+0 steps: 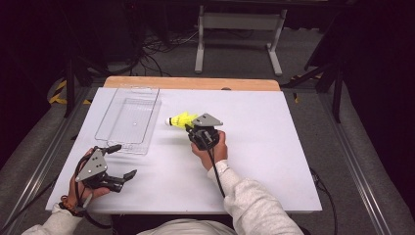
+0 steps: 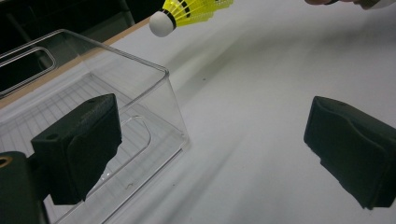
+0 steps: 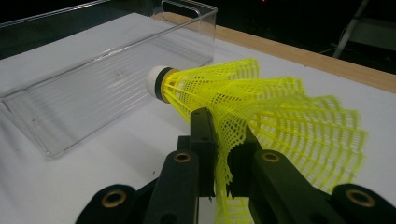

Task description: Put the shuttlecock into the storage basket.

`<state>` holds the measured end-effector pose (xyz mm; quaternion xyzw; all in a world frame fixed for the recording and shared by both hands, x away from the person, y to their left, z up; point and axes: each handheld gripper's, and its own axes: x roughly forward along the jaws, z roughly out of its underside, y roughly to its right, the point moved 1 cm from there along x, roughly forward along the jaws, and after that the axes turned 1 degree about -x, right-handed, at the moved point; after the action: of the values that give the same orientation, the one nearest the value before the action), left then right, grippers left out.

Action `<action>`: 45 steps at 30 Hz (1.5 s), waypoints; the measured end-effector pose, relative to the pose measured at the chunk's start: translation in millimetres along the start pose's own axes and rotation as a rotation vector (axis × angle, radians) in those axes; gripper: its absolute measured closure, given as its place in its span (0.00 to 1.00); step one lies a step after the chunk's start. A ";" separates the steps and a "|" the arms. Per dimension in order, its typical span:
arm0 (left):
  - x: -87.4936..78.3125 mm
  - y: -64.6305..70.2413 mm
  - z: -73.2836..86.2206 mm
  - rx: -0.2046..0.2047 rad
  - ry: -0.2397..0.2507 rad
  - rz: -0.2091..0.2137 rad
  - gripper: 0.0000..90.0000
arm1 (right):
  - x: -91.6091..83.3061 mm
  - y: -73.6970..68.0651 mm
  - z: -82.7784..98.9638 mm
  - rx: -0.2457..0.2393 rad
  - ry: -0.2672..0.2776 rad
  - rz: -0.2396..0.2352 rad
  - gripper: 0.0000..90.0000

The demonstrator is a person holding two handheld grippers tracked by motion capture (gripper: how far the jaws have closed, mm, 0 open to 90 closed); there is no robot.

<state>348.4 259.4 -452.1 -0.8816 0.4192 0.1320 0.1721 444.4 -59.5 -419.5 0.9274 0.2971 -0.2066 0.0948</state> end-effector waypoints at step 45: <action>-4.3 -2.6 0.0 -0.016 0.025 -0.008 0.05 | -2.9 -32.4 -39.9 -0.064 0.067 -0.085 0.94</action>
<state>347.9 263.9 -450.0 -0.8863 0.4167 0.1235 0.1600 436.1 -22.9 -384.1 0.9169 0.3456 -0.1695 0.1056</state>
